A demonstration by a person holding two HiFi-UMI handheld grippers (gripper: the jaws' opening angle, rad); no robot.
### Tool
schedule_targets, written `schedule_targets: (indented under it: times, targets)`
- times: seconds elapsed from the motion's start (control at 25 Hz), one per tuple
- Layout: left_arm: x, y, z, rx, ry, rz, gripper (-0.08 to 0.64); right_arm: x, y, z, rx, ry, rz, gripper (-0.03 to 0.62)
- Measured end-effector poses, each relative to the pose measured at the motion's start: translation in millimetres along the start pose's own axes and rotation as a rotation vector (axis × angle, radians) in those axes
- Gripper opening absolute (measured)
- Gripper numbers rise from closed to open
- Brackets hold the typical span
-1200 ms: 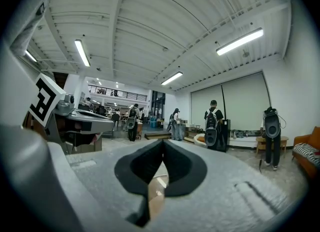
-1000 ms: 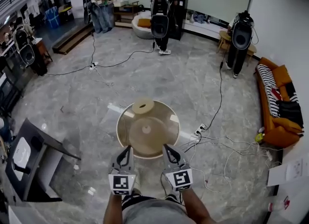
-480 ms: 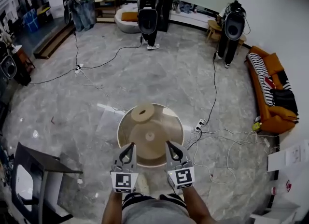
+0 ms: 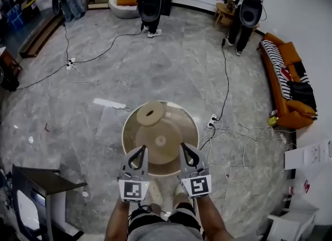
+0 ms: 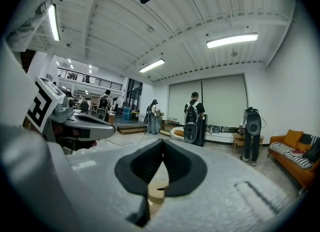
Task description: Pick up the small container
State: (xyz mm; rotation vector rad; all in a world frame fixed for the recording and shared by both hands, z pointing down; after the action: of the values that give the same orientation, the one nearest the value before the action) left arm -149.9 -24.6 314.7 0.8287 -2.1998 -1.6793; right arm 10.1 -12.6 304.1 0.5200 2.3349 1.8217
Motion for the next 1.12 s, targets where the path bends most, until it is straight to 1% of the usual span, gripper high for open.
schedule_targets:
  times: [0.04,0.08,0.16,0.2,0.36,0.52,0.72,0.84,1.0,1.12]
  targets:
    - [1.0,6.4,-8.8,0.004,0.001,-0.002,0.017,-2.0,8.7,-7.5,0.011,-0.003,0.003,0.000]
    - [0.6,11.7,-17.4,0.010,-0.002,0.022,0.016,-3.9,16.6,-15.2,0.025,-0.009,0.004,0.000]
    - [-1.0,22.2,-33.9,0.026,-0.011,0.104,0.016,-7.9,33.4,-31.6,0.047,-0.018,0.003,0.001]
    - [-0.8,29.6,-41.9,0.032,-0.013,0.128,0.016,-9.4,43.9,-40.1,0.053,-0.020,-0.001,0.000]
    - [3.9,68.1,-72.2,0.059,-0.014,0.137,0.016,-7.6,83.2,-75.3,0.079,-0.049,-0.027,0.000]
    - [4.9,111.0,-104.6,0.104,-0.023,0.183,0.016,-10.6,134.7,-109.4,0.116,-0.079,-0.031,0.000]
    - [4.9,172.9,-146.1,0.150,-0.036,0.219,0.017,-13.9,204.2,-150.5,0.155,-0.122,-0.033,0.000]
    - [2.8,213.6,-169.1,0.181,-0.037,0.227,0.016,-14.2,247.2,-173.1,0.175,-0.149,-0.028,0.000]
    - [0.6,264.9,-195.4,0.202,-0.047,0.260,0.016,-11.5,297.7,-200.0,0.183,-0.176,-0.031,0.001]
    - [-4.9,298.9,-212.3,0.233,-0.030,0.239,0.017,-9.2,333.8,-216.2,0.209,-0.197,-0.025,0.000]
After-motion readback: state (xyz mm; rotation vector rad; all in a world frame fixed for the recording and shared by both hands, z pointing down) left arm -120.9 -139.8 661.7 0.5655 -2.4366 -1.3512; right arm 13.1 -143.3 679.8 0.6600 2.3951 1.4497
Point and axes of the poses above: the fingertips, and each gripper's own axes: z backward along the fingers, x to its left, y out of its underside, the point moved 4 cm from there along z, backward along the fingers, and after that the axes turned 8 degrees about x, right-handed, at the moved point
